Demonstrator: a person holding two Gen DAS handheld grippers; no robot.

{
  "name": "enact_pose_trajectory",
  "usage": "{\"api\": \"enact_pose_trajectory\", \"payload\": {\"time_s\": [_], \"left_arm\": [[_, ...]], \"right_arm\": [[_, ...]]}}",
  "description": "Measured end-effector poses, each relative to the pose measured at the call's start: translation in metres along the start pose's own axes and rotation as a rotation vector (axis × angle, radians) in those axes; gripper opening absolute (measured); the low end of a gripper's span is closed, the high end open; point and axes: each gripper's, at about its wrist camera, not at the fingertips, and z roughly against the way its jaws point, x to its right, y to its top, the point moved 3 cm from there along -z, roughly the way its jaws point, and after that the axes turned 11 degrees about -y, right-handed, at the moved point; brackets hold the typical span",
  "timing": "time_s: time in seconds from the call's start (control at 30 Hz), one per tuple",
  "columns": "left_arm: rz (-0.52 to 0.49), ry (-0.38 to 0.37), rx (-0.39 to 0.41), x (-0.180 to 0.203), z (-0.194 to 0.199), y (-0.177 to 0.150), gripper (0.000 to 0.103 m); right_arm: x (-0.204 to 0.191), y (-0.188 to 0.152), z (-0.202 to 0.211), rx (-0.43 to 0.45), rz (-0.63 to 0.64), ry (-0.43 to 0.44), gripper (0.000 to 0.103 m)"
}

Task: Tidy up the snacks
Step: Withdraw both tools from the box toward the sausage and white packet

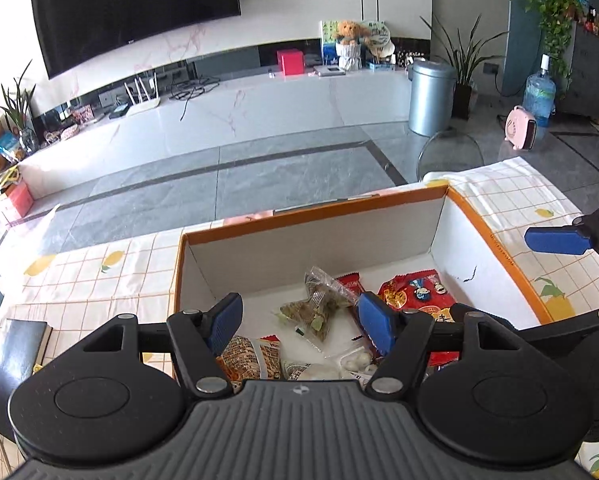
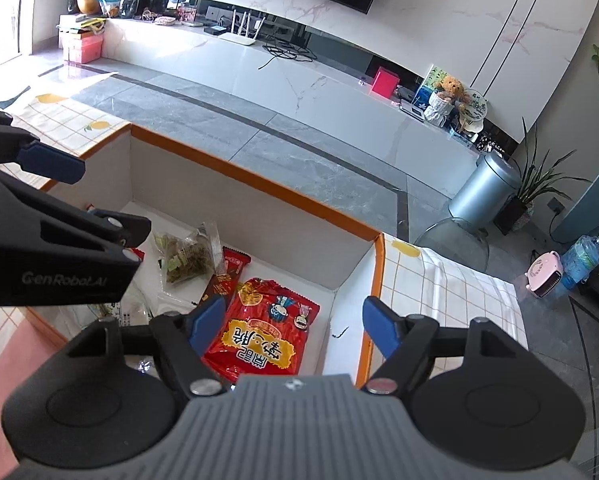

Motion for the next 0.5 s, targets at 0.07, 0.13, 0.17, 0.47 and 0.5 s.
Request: {"api": "enact_pose_trajectory", "payload": {"time_s": [0.07,0.13,0.17,0.47,0.5], "left_arm": [[-0.017,0.002,0.035,0.006,0.014,-0.001,0.080],[-0.031,-0.002,0.063,0.012,0.027,-0.004,0.081],[-0.039,-0.006,0.076,0.016,0.033,-0.005,0.081],[0.009,-0.091,0.152,0.035,0.073,-0.038,0.083],[0.015,-0.102,0.148,0.036,0.075,-0.042,0.083]], "right_arm": [[0.006,-0.004,0.013,0.013,-0.036,0.010,0.074],[0.012,-0.010,0.026,0.026,-0.076,0.021,0.075],[0.015,-0.014,0.033,0.035,-0.096,0.028,0.075],[0.028,-0.069,0.082,0.077,-0.183,0.057,0.078],[0.027,-0.078,0.086,0.076,-0.179,0.061,0.078]]}}
